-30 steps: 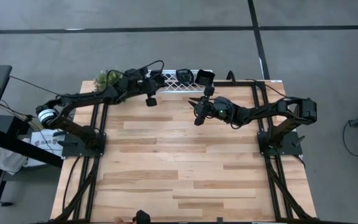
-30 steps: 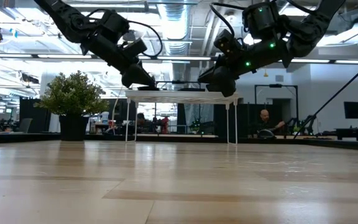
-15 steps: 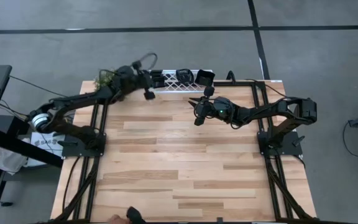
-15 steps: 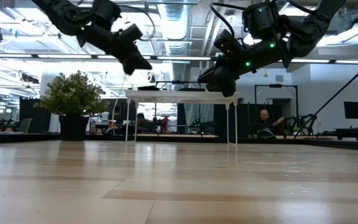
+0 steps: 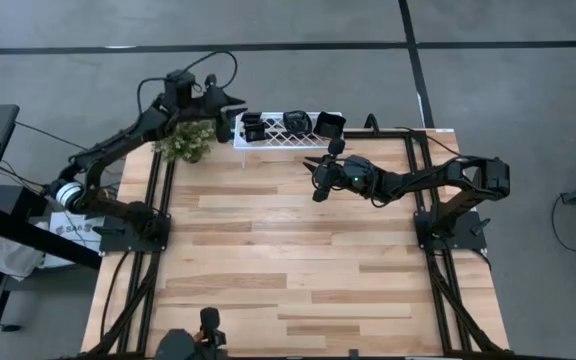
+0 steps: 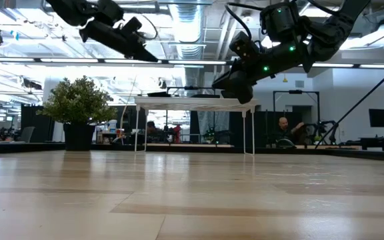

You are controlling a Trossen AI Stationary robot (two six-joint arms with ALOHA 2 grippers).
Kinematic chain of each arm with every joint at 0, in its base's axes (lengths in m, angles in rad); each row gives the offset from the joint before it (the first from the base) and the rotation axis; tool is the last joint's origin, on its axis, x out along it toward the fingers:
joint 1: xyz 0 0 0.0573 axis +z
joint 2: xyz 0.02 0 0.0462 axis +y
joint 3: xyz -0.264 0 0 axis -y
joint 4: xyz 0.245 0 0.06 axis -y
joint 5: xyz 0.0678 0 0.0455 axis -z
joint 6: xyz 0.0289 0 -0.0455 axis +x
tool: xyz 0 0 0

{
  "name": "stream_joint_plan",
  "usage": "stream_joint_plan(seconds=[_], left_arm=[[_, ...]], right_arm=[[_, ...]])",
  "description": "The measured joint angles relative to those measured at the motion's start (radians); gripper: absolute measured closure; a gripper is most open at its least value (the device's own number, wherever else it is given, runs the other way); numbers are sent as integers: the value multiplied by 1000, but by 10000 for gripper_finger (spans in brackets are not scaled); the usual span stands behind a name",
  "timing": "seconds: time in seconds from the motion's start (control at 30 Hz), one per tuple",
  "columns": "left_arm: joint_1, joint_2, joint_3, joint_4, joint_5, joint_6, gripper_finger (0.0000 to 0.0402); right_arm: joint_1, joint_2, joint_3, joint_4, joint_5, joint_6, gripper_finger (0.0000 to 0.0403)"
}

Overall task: Pick & Place Mini shaped plates
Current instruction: Stack the black square plate on top of the black square plate on the shelf

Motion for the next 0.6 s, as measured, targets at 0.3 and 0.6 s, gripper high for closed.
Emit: stream_joint_plan(seconds=[0.3, 0.6], left_arm=[[-7, 101, 2, -26, 23, 60, 309], [-2, 106, -6, -40, 48, 77, 309]], right_arm=[[-2, 0, 0, -3, 0, 0, 338], [-2, 0, 0, -10, 0, 0, 338]])
